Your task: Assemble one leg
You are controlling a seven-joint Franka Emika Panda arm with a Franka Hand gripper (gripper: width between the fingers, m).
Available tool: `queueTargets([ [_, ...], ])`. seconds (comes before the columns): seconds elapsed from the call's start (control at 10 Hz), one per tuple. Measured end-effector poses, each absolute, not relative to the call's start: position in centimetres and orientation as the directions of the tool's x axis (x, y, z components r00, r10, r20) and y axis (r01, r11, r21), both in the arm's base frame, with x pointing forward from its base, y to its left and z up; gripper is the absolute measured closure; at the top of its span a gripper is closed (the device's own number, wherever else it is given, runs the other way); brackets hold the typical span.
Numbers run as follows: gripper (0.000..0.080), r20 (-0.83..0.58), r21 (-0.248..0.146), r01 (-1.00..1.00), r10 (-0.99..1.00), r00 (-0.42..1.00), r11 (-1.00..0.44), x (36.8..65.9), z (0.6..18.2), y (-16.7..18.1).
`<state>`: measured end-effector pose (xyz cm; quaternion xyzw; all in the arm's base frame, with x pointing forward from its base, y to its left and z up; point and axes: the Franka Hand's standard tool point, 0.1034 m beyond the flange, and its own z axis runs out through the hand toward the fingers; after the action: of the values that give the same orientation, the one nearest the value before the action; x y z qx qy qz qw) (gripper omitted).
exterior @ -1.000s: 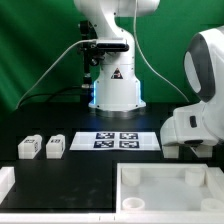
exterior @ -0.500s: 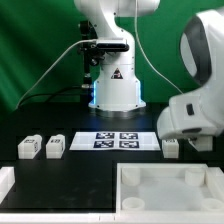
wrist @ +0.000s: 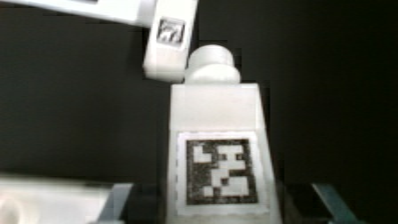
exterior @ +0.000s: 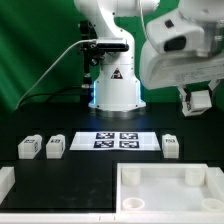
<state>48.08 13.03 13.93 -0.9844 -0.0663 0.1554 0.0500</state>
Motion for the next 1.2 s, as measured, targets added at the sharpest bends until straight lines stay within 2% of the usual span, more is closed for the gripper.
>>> queueTargets([
  [0.1,0.0508,-0.25,-0.112,0.119,0.144,0.957,-0.987,47.6,13.8,13.0],
  [0.3,0.0508,-0.027,-0.101,0.134,0.137,0.99,-0.986,49.0,14.0,12.5],
  [0.4,0.0508,0.042,-0.12,0.176,0.172,0.984,-0.977,51.2,14.8,10.9],
  [0.5,0.0508,0.19,-0.133,0.165,0.138,0.972,-0.977,54.9,15.7,9.6],
  [0.6,0.0508,0.311,-0.137,0.145,0.096,0.946,-0.98,56.8,15.9,9.0],
  [0.7,0.0508,0.369,-0.141,0.11,0.051,0.928,-0.984,56.9,16.1,9.3],
  [0.9,0.0508,0.568,-0.04,0.101,0.06,0.821,-0.994,57.4,16.2,7.5],
  [1.0,0.0508,0.608,-0.02,0.092,0.061,0.792,-0.996,57.2,15.6,7.1],
  [1.2,0.0508,0.587,-0.03,0.099,0.063,0.807,-0.995,57.2,15.2,7.3],
])
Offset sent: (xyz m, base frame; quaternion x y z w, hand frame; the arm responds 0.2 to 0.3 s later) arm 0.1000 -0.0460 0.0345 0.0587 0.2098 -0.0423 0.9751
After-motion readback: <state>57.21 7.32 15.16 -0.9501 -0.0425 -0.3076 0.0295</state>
